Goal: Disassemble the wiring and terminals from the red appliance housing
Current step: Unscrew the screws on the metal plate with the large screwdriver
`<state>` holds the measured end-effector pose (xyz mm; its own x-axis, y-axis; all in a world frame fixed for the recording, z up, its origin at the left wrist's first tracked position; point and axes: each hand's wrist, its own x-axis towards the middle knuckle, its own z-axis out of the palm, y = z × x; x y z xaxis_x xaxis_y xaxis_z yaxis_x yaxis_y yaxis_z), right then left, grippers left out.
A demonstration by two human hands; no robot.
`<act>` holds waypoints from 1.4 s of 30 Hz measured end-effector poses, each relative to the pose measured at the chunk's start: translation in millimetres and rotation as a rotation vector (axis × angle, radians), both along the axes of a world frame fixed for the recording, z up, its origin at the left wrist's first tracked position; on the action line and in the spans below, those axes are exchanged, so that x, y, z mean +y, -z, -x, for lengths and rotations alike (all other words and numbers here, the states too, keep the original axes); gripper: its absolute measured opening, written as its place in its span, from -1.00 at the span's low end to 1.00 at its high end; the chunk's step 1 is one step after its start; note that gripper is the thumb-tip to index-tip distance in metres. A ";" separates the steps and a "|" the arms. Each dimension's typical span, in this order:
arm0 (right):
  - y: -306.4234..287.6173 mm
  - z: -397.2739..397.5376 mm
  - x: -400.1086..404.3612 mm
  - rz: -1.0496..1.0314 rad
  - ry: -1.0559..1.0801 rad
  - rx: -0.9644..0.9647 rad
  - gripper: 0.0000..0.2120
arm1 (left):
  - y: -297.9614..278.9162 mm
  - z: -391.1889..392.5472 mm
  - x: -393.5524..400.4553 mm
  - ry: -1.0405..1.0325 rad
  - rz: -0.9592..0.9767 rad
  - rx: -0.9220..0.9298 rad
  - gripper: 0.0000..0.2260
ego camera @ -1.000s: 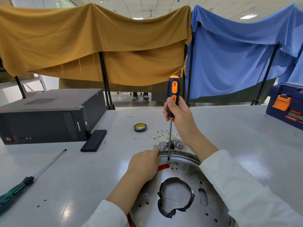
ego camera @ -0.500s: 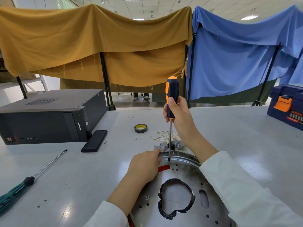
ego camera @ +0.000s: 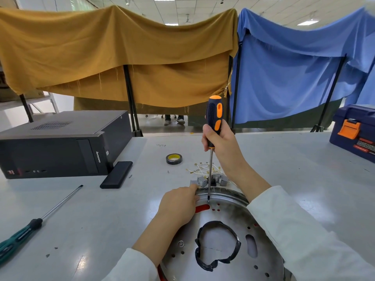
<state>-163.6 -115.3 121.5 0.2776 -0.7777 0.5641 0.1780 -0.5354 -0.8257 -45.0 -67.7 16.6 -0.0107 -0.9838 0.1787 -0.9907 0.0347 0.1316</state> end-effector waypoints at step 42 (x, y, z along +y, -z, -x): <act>-18.1 27.0 6.2 0.079 0.621 0.785 -0.74 | -1.7 -0.8 -0.2 0.087 0.119 0.284 -0.86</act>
<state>-190.6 -109.1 139.6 0.1515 -0.8792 0.4518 -0.7311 -0.4073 -0.5474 -44.2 -67.9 18.3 -0.0266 -0.9533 0.3007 -0.9075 0.1492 0.3927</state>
